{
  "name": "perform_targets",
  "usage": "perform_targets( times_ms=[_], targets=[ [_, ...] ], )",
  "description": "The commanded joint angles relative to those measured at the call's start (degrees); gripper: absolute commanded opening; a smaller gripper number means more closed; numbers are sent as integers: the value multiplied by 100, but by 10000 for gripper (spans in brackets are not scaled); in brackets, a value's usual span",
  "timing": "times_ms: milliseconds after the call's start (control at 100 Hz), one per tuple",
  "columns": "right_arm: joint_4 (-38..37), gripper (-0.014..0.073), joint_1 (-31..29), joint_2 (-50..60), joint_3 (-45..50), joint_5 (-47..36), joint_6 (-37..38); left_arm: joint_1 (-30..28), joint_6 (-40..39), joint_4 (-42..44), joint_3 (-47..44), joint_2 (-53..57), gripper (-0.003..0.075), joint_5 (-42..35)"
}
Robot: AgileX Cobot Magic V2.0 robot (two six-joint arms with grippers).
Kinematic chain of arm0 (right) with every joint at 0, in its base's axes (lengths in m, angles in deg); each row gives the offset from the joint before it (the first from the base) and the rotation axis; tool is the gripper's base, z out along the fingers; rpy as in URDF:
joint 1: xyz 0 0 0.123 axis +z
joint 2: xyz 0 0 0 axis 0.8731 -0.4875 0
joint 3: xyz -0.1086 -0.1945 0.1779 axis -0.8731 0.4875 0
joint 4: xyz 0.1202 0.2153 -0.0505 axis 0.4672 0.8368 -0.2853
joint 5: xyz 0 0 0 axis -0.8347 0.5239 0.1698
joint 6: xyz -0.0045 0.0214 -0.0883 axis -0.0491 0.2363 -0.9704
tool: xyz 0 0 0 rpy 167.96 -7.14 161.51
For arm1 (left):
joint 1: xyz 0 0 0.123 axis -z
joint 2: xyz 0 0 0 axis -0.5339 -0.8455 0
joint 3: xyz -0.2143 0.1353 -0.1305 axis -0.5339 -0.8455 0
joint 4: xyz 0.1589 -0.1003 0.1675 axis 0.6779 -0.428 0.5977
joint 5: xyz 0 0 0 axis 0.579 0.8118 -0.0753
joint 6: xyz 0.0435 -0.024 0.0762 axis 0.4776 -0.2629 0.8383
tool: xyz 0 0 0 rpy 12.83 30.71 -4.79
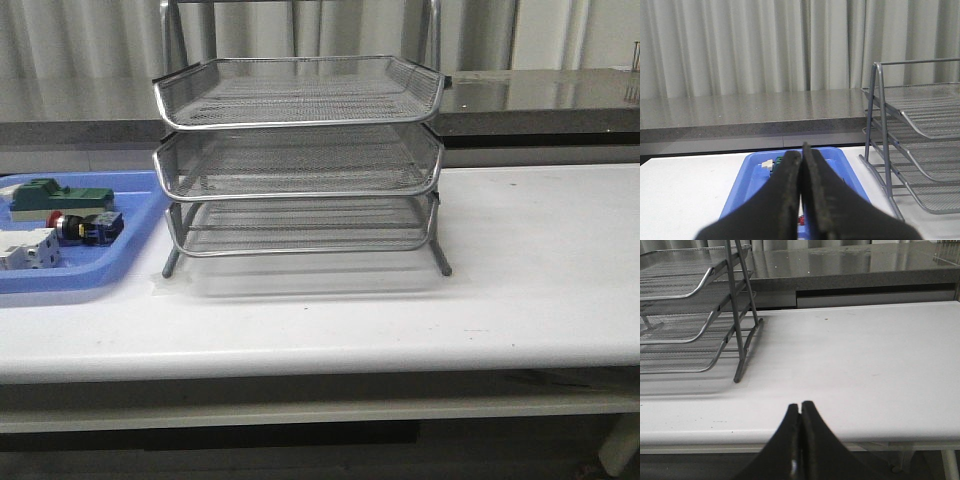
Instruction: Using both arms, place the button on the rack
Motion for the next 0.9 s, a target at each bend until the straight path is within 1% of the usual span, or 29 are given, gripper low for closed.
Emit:
perform_targets(
  times_ms=[0,540,810,890],
  targets=[
    [0,-66,-45,108,-100,-474,-19,10,-58,-4,-262,164,4,-413],
    [0,-66,-45,108,-100,-474,-19,10,-58,-4,-262,164,4,-413],
    [0,-66,-45,108,-100,-638,-19,10,-58,-4,-262,164,4,-413],
    [0,-66,-45,108,-100,-845,-19,10,-58,-4,-262,164,4,-413]
  ],
)
